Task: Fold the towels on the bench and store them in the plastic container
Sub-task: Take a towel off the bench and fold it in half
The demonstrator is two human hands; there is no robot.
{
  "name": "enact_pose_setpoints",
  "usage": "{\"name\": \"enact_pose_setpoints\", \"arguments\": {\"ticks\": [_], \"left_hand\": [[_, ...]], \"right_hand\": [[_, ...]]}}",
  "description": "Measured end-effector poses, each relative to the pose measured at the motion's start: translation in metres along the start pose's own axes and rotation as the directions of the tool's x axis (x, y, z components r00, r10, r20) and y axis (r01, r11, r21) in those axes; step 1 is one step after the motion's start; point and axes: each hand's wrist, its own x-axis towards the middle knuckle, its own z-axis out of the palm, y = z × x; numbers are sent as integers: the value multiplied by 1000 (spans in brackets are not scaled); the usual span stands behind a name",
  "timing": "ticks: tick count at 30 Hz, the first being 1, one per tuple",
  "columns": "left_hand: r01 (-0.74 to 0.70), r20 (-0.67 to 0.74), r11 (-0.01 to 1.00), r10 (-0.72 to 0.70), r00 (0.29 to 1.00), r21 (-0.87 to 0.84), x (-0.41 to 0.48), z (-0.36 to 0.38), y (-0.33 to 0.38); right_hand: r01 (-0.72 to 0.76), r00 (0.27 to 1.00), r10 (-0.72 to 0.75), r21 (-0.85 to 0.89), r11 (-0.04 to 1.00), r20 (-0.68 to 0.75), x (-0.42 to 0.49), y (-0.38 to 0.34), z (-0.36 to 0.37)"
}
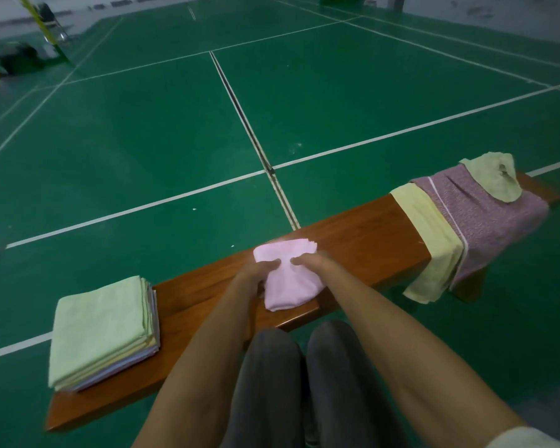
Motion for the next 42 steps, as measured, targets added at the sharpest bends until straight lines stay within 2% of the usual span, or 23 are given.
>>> {"name": "enact_pose_setpoints", "arguments": {"ticks": [6,12,15,19,23,27,33,36,38,42], "left_hand": [[-127,26,974,134,991,-186,6,-4,2],[-185,10,969,189,982,-166,-1,-34,-3],[-254,-6,928,262,965,-272,-10,-55,-2],[-282,-38,916,283,958,-287,-26,-85,0],[-297,-103,916,280,955,-268,-34,-123,-4],[-334,-208,919,293,933,-207,-43,-163,-18],[-347,-315,923,283,906,-168,-47,-222,-50],[-342,-369,924,262,892,-172,-49,-249,-71],[-361,-401,918,272,875,-166,-50,-264,-81],[-357,-469,932,342,815,59,-55,-293,-98]], "right_hand": [[45,999,-46,83,996,19,-15,-6,-14],[77,969,-106,135,988,222,-34,-29,-27],[70,970,-114,201,977,216,-26,-38,-18],[78,976,-125,248,966,181,-16,-52,11],[238,969,-242,69,969,57,-48,-72,45],[378,926,-377,-34,925,25,-82,-92,81],[427,904,-420,-127,895,81,-107,-108,137],[465,884,-456,-104,879,103,-116,-116,165],[498,866,-479,-170,850,141,-120,-121,181],[547,837,-509,-259,796,201,-125,-128,213]]}}
